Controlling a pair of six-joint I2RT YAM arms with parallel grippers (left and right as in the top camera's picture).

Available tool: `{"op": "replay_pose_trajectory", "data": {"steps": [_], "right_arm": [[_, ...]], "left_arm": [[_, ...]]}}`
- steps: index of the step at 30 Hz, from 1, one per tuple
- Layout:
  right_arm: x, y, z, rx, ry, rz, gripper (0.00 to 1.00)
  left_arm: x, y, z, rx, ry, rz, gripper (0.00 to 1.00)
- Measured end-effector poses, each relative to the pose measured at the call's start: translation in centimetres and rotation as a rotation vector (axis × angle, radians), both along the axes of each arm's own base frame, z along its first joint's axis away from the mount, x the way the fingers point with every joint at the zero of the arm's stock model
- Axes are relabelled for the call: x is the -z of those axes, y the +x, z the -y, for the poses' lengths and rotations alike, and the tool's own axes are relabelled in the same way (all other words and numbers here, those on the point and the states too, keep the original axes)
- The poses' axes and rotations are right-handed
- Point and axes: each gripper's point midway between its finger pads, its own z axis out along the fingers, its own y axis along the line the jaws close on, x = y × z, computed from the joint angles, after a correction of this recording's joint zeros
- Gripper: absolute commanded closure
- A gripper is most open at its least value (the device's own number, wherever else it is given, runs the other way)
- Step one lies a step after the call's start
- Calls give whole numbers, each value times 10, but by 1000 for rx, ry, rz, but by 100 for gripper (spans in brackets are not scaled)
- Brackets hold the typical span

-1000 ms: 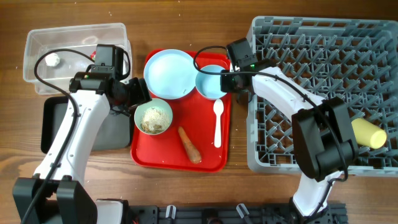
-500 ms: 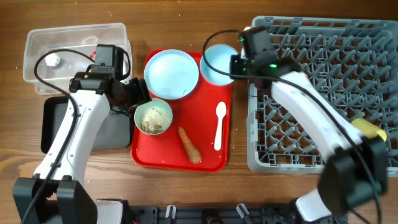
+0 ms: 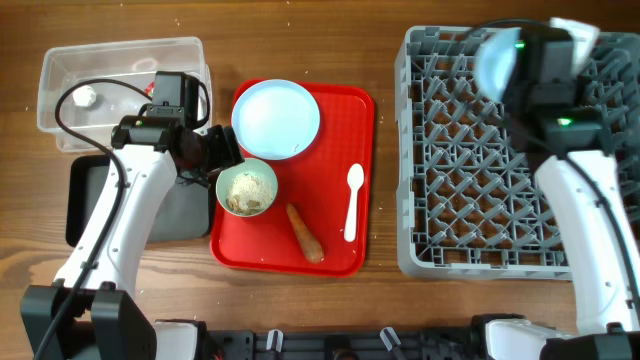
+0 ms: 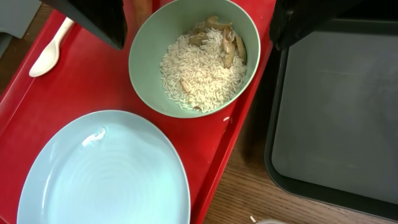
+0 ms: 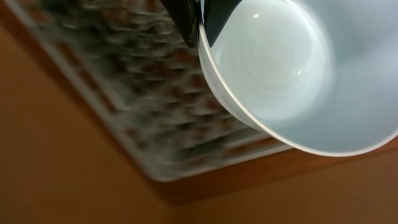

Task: Sort waste into correct bins and load items into the dishwasher rack
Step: 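Place the light-blue bowl upside down in the rack's upper right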

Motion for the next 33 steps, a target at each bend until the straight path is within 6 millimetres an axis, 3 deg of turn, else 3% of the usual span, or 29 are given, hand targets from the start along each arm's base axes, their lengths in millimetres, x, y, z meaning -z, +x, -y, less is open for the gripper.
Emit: {"op": "replay_pose_trajectory", "data": {"steps": [2,7,10,15,20,25,30,33], "right_arm": [[-4,-12,36,111,-34,-1,96],[-10,-47,102,366,-129,-15,96],[0,-56,126,467,-185,-66,96],[34,-61,156,587,-269,-193,96],[61,-53,172,625,-325,-268,96],[90,-44,174,604,-349,-353,96],[102,-26,160,525,-290,-335,94],[108,-14,144,458,-259,-334,85]], "left_arm": [[0,0,0,0,0,0,25],[0,0,0,0,0,0,25],[0,0,0,0,0,0,25],[0,0,0,0,0,0,25],[0,0,0,0,0,0,25],[0,0,0,0,0,0,25],[0,0,0,0,0,0,25],[0,0,0,0,0,0,25]]}}
